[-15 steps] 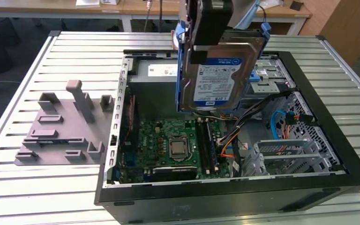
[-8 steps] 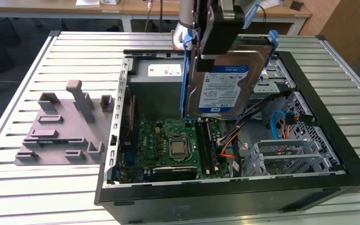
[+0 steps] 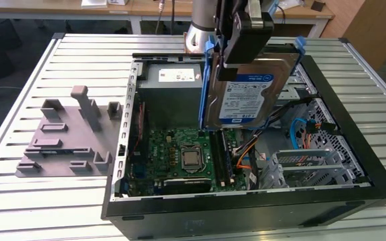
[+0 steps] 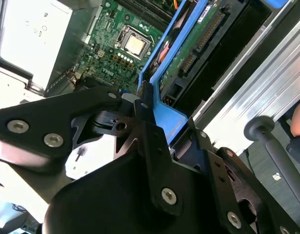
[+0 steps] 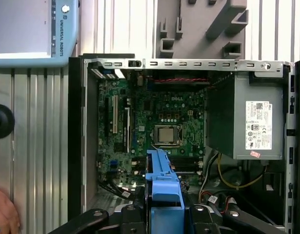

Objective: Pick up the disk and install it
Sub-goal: 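Insert the disk into the insertion slot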

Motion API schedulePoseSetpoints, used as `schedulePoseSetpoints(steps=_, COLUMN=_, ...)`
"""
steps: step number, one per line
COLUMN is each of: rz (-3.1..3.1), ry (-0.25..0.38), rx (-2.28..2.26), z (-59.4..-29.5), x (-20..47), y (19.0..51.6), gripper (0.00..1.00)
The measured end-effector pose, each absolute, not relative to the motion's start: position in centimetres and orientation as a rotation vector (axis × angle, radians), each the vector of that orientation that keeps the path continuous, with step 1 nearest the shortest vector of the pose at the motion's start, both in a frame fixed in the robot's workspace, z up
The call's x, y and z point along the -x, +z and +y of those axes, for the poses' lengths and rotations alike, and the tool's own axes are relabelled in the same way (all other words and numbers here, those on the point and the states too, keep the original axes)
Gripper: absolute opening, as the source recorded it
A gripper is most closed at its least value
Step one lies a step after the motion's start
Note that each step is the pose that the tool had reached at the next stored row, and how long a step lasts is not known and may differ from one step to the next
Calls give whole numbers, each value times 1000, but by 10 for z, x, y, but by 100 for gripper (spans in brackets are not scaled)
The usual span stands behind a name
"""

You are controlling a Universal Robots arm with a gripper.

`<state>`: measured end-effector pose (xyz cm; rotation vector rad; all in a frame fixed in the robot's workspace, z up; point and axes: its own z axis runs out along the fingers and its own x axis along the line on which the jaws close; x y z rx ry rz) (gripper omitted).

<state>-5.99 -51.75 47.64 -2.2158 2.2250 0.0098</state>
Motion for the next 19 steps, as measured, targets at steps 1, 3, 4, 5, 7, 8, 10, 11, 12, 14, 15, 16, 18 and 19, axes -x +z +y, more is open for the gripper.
schedulePoseSetpoints(steps=1, rz=2225, ry=9, rx=2216, z=-518, x=60, y=476, gripper=36)
schedulePoseSetpoints(steps=3, rz=2225, ry=9, rx=2217, z=-519, x=60, y=476, gripper=36)
schedulePoseSetpoints(steps=4, rz=2225, ry=8, rx=2217, z=-520, x=60, y=476, gripper=36)
schedulePoseSetpoints(steps=5, rz=2226, ry=8, rx=2217, z=-521, x=60, y=476, gripper=36)
schedulePoseSetpoints(steps=7, rz=2226, ry=8, rx=2217, z=-522, x=60, y=476, gripper=36)
schedulePoseSetpoints(steps=8, rz=2226, ry=8, rx=2217, z=-522, x=60, y=476, gripper=36)
schedulePoseSetpoints(steps=10, rz=2226, ry=8, rx=2217, z=-523, x=60, y=476, gripper=36)
schedulePoseSetpoints(steps=11, rz=2226, ry=8, rx=2217, z=-523, x=60, y=476, gripper=36)
schedulePoseSetpoints(steps=12, rz=2226, ry=8, rx=2217, z=-523, x=59, y=476, gripper=36)
schedulePoseSetpoints(steps=14, rz=2226, ry=8, rx=2217, z=-523, x=59, y=476, gripper=36)
schedulePoseSetpoints(steps=15, rz=2226, ry=8, rx=2217, z=-523, x=58, y=476, gripper=36)
schedulePoseSetpoints(steps=16, rz=2226, ry=8, rx=2217, z=-523, x=57, y=476, gripper=36)
schedulePoseSetpoints(steps=18, rz=2226, ry=8, rx=2217, z=-523, x=54, y=476, gripper=36)
schedulePoseSetpoints(steps=19, rz=2226, ry=8, rx=2217, z=-523, x=53, y=476, gripper=36)
